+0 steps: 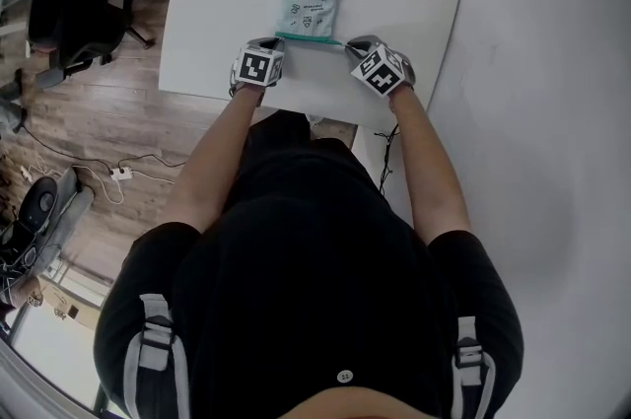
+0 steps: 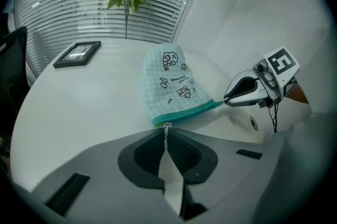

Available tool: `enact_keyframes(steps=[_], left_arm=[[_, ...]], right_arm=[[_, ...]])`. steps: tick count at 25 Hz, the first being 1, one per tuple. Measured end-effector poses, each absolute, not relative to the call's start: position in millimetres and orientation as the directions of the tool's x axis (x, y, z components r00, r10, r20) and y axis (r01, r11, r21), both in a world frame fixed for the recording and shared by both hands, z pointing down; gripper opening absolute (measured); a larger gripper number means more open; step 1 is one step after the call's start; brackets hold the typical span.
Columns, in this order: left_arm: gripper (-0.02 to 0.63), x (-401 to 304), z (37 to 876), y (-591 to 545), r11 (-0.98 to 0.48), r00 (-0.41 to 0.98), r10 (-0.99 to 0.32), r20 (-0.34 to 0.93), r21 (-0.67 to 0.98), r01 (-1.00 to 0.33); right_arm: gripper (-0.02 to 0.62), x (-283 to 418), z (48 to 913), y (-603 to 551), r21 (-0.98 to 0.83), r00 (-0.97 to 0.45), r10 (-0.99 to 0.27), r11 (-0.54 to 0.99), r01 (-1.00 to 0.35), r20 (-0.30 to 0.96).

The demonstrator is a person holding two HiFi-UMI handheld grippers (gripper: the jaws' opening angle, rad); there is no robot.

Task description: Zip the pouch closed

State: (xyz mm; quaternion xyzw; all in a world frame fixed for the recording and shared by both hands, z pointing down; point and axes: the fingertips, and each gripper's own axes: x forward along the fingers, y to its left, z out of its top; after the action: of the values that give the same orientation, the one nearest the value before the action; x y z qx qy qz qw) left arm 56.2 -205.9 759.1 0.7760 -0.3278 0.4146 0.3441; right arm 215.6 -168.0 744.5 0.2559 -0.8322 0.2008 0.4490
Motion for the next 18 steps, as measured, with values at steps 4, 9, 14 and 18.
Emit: enact_keyframes(steps=[4, 9, 14, 18], left_arm=[[0.041, 55, 761, -205, -0.554, 0.440, -0.214, 0.872, 0.263, -0.790], [0.072, 47, 757, -202, -0.571, 0.437, -0.213, 0.874, 0.252, -0.781], [0.075, 46, 734, -196, -0.575, 0.493, -0.265, 0.828, 0.274, -0.771], [0.074, 51, 683, -203, -0.605, 0.570, -0.381, 0.728, 0.270, -0.749]], right_arm=[[0.047, 216, 749, -167, -0.110, -0.467, -0.238, 0.791, -0.602, 0.852], [0.081, 218, 746, -165, -0.108, -0.469, -0.243, 0.789, -0.605, 0.849], [0.083, 216, 722, -165, -0.100, -0.507, -0.312, 0.769, -0.631, 0.803], [0.081, 210, 677, -175, -0.064, -0.545, -0.434, 0.738, -0.672, 0.717]])
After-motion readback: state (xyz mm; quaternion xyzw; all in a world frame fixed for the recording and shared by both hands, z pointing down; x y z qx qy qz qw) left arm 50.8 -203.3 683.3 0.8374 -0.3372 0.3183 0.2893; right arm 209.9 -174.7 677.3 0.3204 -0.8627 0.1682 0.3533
